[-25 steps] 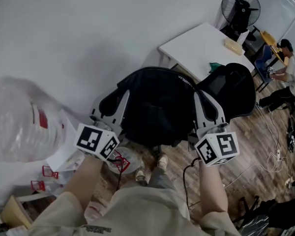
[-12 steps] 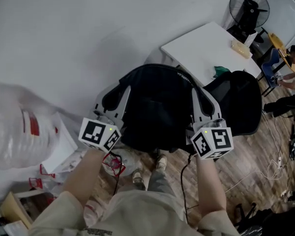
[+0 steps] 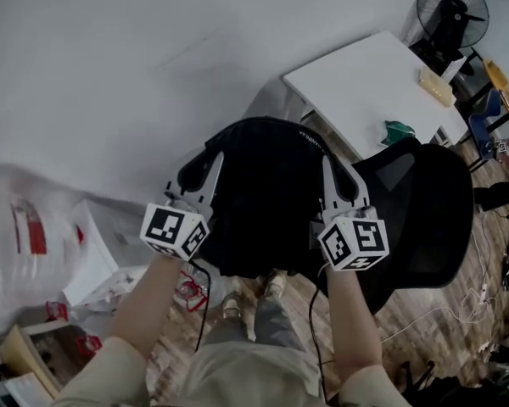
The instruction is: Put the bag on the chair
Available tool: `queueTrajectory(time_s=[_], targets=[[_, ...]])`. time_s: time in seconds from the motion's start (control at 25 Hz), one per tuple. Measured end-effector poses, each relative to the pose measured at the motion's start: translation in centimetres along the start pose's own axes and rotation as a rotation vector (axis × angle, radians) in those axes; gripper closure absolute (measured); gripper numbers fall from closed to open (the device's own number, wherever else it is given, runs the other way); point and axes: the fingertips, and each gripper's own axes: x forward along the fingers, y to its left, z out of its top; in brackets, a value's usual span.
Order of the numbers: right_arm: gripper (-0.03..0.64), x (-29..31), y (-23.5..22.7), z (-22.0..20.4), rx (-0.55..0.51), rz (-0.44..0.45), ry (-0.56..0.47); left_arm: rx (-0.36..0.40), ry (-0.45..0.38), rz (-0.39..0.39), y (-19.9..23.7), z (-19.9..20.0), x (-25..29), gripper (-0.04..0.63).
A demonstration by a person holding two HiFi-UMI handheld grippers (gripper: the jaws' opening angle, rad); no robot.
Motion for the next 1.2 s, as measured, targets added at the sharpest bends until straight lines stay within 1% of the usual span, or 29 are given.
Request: queueTrajectory(time_s=[0.28, 0.4, 0.52, 0.64, 0.8, 0.96, 1.04, 1.2], targets=[[0.569, 4.7, -3.2, -6.3, 0.023, -0.003, 0.1, -0.029, 0.097, 0.055, 2.6, -6.6, 3.5, 0.529], [0.569, 6.2, -4.5, -9.0, 0.017, -0.002, 0.15, -0.03, 0.153, 0.056, 3.4, -9.7, 4.6, 0.528], [0.569, 7.3, -5.9, -11.7, 0.034, -0.017, 0.185, -0.036, 0.2, 0.053, 4.1, -12.9, 5.5, 0.528], [0.569, 8.0, -6.9, -14.8, 0.068, -0.052, 0.21, -0.054, 0.238, 0.065, 4.6, -16.0, 6.1, 0.528], [0.566, 8.6, -8.1, -18.7, 0.106, -0.091, 0.238, -0.104, 0.289, 0.093, 4.9, -20.1, 6.2, 0.528], [0.566, 9.7, -8.5, -21.8, 0.094, -0.075, 0.257, -0.146, 0.32, 0.133, 5.9, -23.4, 6.1, 0.528], [0.566, 10.1, -8.8, -23.3, 0.086, -0.074, 0.262, -0.153, 0.338, 0.142, 6.3, -24.9, 6.1, 0.528], [0.566, 10.0, -9.5, -26.7, 0.108, -0.084, 0.283, -0.152, 0.404, 0.149, 6.4, -28.7, 5.9, 0.528]])
